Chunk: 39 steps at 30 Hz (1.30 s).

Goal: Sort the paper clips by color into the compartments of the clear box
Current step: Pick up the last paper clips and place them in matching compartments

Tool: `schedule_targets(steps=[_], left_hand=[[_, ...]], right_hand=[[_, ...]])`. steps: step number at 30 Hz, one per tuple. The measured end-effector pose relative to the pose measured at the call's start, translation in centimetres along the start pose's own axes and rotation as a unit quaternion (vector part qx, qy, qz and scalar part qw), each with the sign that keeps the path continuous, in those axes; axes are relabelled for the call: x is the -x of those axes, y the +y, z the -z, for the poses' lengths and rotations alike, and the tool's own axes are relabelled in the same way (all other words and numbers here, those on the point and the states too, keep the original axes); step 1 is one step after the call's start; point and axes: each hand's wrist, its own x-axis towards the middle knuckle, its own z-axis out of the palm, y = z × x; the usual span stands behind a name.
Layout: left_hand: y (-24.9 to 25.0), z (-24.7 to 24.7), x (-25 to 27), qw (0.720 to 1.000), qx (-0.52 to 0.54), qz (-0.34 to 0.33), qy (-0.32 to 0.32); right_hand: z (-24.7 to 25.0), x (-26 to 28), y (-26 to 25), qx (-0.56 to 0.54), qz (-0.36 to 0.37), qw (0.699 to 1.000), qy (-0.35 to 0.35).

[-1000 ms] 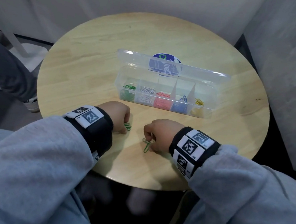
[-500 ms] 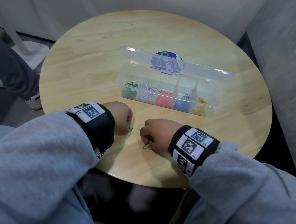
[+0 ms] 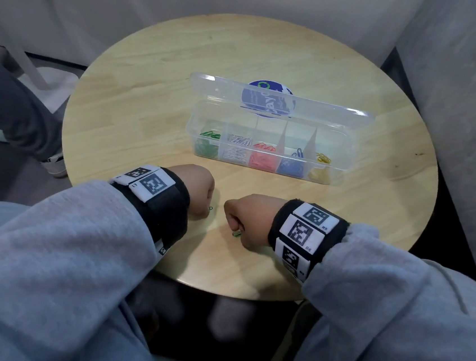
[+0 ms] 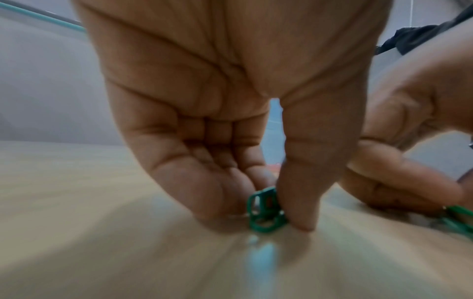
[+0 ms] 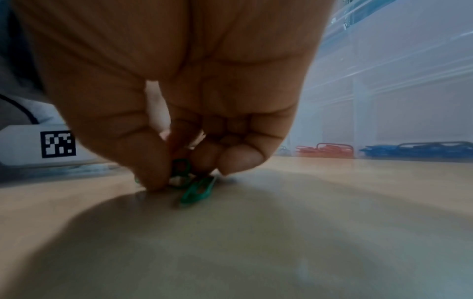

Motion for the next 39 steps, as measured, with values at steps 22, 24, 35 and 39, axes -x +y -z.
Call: schedule_targets(steps=[22,24,35,39], left_hand=[[-4.8,3.1,-0.8,0.803,0.551,-0.049,0.223],[-4.7,3.2,-1.2,0.785,0.539,-0.055,0.299],[-4.4,2.1,-3.6,0.822,0.420,-0.011,0.384],[-5.2,2.4,-3.8,0.812,0.484,0.077,0.317]], right_hand=[[2.0,1.5,5.1,-0.383,-0.131,0.914,0.016],[1.4,1.4,3.9,-0.190,-0.121,0.974,0.007],[0.9,0.1,2.0,-0.010,-0.086,0.996,-0.019],[1.2,0.6,2.9,-0.063,-0.106,0.992,0.009]])
